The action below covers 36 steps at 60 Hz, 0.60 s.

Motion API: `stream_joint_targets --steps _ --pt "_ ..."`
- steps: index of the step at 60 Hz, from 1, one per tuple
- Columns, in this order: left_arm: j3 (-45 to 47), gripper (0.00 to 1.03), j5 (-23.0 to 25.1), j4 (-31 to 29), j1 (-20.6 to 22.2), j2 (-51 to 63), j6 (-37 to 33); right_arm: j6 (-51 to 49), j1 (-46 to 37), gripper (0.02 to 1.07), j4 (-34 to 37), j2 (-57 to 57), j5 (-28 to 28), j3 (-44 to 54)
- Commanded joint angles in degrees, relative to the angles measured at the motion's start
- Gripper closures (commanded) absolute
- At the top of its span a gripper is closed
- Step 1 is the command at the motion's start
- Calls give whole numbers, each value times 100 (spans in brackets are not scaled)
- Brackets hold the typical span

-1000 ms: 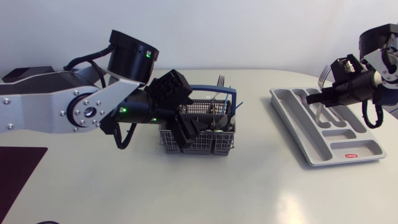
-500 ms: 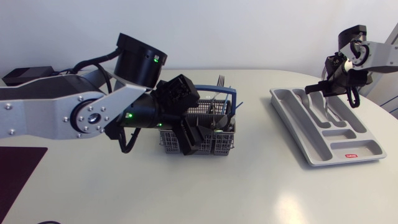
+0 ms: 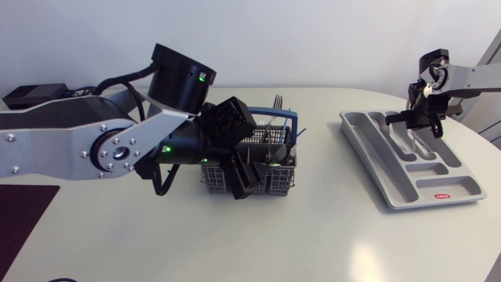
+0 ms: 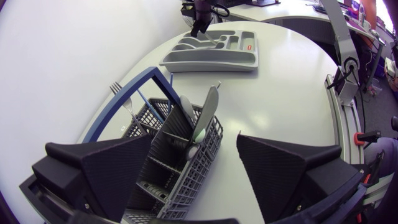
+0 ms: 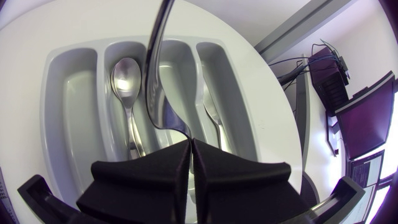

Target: Sort the cutlery from the basket into the organizer compartments.

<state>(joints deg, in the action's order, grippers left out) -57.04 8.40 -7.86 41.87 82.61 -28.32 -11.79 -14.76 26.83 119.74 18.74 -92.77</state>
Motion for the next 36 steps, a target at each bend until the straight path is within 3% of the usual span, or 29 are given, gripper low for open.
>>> stream_joint_targets --steps 1,27,36 --pt "87 8 -67 4 85 150 -42 72 -44 101 77 295 68 -233" --pt "123 8 -85 4 102 168 -42 256 -132 101 314 1280 33 -1182" --pt "123 8 -128 4 129 159 -42 291 -167 92 253 1605 -2 -1419"
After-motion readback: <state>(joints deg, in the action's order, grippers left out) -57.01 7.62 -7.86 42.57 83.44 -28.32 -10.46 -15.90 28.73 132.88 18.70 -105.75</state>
